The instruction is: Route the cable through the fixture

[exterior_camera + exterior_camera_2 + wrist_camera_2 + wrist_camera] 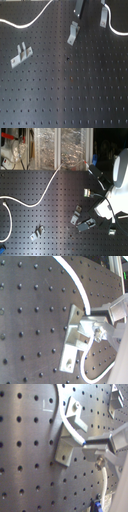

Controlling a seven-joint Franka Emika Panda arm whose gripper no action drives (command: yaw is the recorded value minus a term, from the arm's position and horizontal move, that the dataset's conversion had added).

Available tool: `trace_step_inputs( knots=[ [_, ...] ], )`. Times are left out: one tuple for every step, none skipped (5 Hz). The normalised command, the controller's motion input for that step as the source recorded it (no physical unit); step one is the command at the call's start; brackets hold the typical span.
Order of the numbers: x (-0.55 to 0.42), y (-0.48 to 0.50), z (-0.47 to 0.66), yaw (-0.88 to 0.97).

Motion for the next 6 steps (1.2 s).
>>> trace_step_inputs(
  knots=[
    [0.049, 0.284, -0.01, 0.07],
    [-0.078, 0.095, 0.25, 0.00],
    [-0.175, 0.041, 0.35, 0.00],
    [-0.268, -0.071, 0.26, 0.00],
    [-0.328, 0.192, 0.18, 0.00],
    [-0.304, 0.294, 0.13, 0.00]
  ],
)
